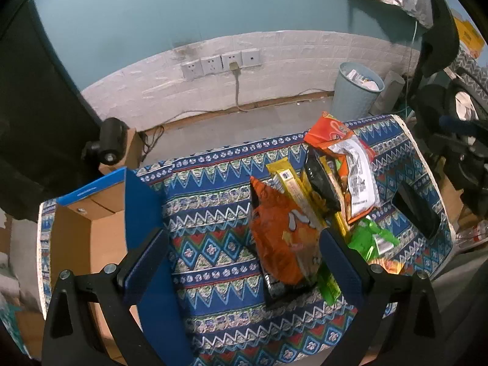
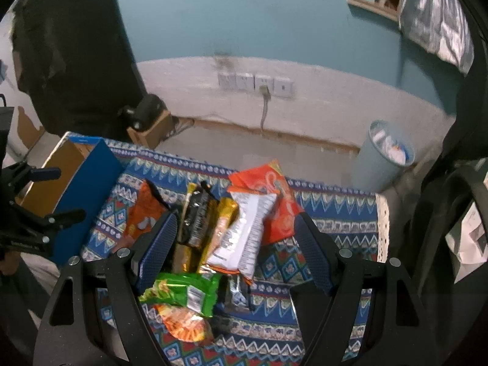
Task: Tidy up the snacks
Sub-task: 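Grasp the orange chip bag with the left tool while the right tool grasps the white-silver bag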
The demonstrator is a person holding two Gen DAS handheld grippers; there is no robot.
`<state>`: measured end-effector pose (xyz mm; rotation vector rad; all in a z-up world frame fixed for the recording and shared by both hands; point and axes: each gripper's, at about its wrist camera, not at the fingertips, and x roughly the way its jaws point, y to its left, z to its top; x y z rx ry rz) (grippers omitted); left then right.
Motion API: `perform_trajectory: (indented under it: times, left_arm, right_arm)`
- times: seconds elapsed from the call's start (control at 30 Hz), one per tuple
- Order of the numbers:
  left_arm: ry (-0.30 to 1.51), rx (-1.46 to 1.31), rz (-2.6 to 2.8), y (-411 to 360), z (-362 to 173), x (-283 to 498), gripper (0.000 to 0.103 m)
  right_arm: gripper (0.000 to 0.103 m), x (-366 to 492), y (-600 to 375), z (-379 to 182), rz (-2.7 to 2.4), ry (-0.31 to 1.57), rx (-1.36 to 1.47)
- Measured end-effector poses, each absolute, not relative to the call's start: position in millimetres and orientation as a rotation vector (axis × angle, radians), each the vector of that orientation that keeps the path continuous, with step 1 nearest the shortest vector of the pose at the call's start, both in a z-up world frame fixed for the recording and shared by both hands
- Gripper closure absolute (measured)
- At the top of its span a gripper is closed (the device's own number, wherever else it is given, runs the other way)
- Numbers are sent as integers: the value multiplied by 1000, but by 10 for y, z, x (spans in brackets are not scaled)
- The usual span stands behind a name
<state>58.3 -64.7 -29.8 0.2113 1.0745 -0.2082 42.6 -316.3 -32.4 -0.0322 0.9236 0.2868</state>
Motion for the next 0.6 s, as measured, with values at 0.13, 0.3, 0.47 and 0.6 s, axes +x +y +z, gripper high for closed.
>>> perform_trajectory:
  times: [0.13, 0.3, 0.47, 0.6]
  left_arm:
    - [1104, 238, -214, -743, -362, 752, 3]
    - [1156, 209, -230, -847, -562, 1012, 3]
    - [1212, 213, -215, -906, -857, 1117, 3]
    - [1275, 233, -231, -991, -1099, 1120, 3]
  right_arm:
    - [25, 627, -3278, -461, 270, 993, -25]
    - [25, 894, -3341, -700, 273, 1086, -43]
    - [25, 1050, -3368, -1002, 250, 1155, -4]
    - [25, 1136, -3317, -1183, 261, 1198, 30]
